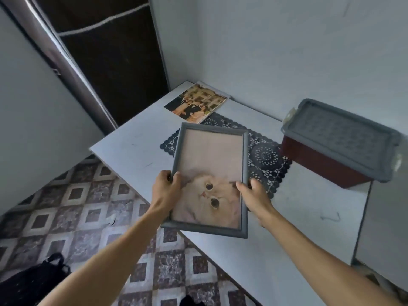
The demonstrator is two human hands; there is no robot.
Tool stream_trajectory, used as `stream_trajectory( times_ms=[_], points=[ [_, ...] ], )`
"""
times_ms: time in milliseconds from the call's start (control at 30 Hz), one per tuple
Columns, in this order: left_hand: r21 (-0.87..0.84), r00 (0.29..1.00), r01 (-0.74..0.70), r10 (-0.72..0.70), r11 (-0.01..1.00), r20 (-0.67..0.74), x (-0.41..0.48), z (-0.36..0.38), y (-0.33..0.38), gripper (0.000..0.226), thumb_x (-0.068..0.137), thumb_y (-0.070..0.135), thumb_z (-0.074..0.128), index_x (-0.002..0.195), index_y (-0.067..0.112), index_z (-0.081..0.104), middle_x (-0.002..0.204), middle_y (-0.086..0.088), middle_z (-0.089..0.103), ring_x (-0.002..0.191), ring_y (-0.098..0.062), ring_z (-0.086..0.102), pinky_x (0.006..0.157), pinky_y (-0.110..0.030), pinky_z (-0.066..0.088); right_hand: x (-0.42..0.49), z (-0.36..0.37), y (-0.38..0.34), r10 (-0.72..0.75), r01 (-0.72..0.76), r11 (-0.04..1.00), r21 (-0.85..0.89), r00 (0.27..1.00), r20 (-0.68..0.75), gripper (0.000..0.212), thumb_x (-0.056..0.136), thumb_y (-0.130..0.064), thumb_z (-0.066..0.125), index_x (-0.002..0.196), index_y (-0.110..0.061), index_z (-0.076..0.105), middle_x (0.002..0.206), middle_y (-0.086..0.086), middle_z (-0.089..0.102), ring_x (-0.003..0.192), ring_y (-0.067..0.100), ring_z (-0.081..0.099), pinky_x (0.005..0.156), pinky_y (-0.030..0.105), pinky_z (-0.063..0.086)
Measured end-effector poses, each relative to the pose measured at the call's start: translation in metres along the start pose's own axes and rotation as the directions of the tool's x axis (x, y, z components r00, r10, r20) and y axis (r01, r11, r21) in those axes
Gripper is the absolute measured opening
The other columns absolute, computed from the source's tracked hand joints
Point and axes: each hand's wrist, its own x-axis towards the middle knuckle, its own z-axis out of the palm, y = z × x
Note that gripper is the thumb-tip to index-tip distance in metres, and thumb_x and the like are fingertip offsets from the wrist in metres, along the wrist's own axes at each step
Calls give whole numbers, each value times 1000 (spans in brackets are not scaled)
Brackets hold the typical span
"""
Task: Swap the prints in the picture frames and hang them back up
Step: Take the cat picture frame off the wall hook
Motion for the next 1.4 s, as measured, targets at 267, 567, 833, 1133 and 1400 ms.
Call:
stream_trajectory(
  times_ms=[267, 567, 833, 1133, 1400],
  points=[
    [46, 980, -91, 81, 995, 184, 59, 3, 6, 30, 89, 40, 53, 92, 12, 62, 80, -1, 67, 72, -22, 62, 54, -28, 42, 6, 16, -8, 63, -69, 996, -61, 994, -94, 28, 99, -40, 52, 106, -14, 58, 93, -2, 61, 77, 8, 55, 69, 31, 47],
    [140, 961, -167, 130, 976, 244, 107, 30, 19, 15, 95, 29, 53, 98, 14, 56, 86, -5, 65, 79, -26, 59, 63, -33, 42, 39, 13, -6, 66, -92, 974, -208, 990, -126, 41, 100, -49, 43, 84, -13, 53, 77, 2, 60, 70, 17, 58, 54, 30, 36],
    [228, 922, -271, 185, 935, 339, 142, 46, 13, 13, 89, 22, 60, 76, 21, 59, 81, -7, 61, 89, -31, 55, 65, -34, 40, 57, 18, 4, 119, -174, 903, -393, 980, -160, 46, 99, -52, 41, 82, -14, 59, 79, 2, 64, 70, 16, 60, 58, 29, 42],
    [353, 851, -418, 225, 837, 474, 174, 52, 18, 39, 95, 31, 60, 130, 15, 56, 121, -16, 54, 104, -35, 56, 90, -42, 46, 57, 37, -6, 74, -221, 767, -602, 963, -259, 49, 101, -50, 35, 92, -14, 66, 95, 9, 72, 87, 28, 68, 67, 32, 46],
    [387, 798, -524, 278, 759, 535, 178, 53, 20, 32, 95, 30, 60, 119, 10, 57, 116, -15, 56, 91, -28, 53, 78, -35, 41, 58, 44, -4, 59, -272, 683, -678, 946, -320, 49, 102, -48, 31, 100, -15, 68, 98, 9, 72, 90, 29, 69, 71, 34, 50]
  ],
)
